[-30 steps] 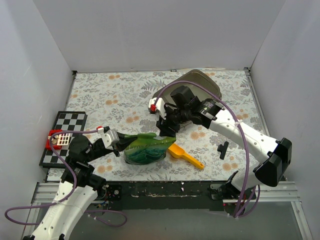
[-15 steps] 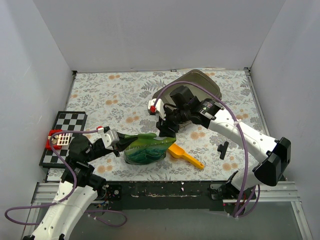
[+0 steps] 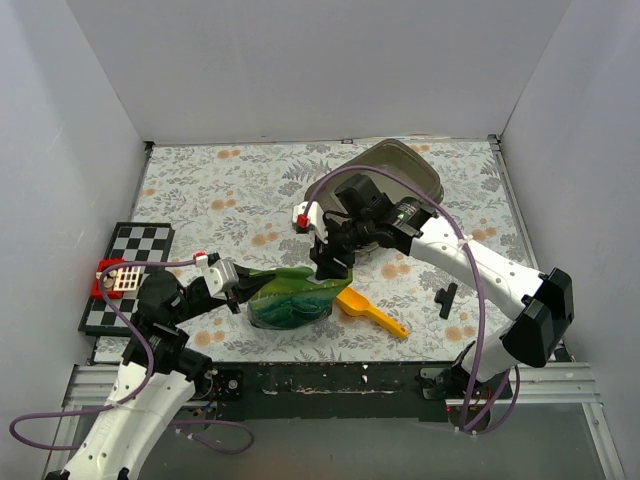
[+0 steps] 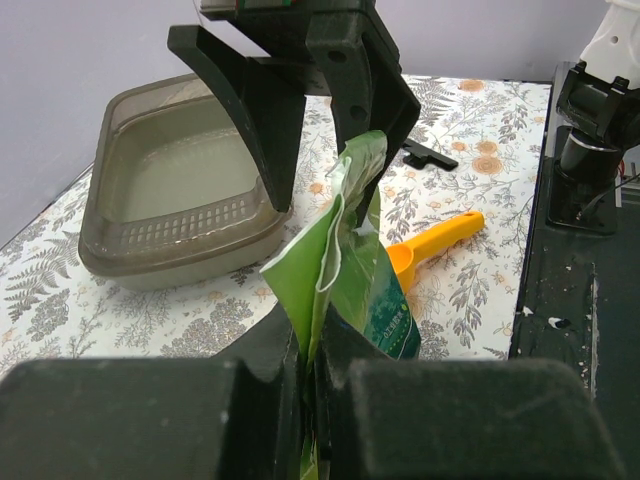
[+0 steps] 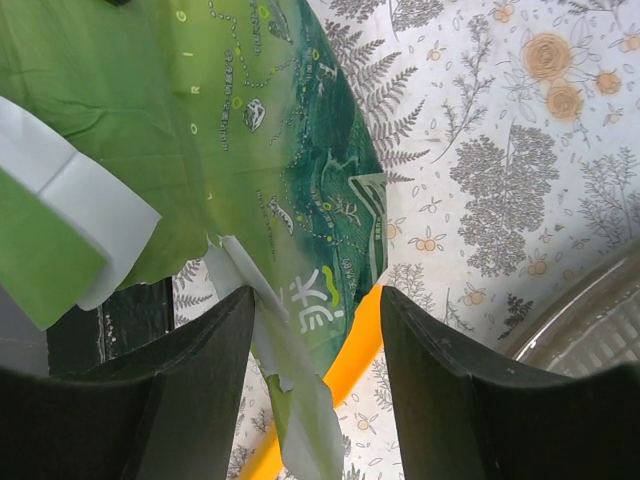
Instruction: Fill the litter box with clean litter
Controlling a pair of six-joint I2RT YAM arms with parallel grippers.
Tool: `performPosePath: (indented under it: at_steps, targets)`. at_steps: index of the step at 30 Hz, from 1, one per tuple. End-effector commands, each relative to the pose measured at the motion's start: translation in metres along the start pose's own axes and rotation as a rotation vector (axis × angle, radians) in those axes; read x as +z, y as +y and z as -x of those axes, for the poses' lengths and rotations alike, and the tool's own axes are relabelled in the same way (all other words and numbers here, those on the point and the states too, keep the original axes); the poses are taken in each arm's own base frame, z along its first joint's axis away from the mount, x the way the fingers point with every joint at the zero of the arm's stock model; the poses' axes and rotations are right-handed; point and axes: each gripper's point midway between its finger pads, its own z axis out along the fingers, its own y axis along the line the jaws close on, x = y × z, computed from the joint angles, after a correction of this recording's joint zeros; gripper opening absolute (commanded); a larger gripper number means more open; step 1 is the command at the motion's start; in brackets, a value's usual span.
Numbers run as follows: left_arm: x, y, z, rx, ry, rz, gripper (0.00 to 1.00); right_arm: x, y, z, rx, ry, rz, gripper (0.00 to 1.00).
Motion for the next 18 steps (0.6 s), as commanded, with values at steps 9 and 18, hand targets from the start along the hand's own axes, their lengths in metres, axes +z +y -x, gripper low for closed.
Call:
performPosePath:
  at_steps: [9,18]
  targets:
    - [0.003,-0.002,0.014,0.043,-0.051,-0.025,0.00,0.021,0.003,-0.013,0.009,0.016,0.067,0.61]
    - [0.003,-0.001,0.012,0.038,-0.044,-0.023,0.00,0.038,-0.007,-0.017,0.022,0.045,0.084,0.01]
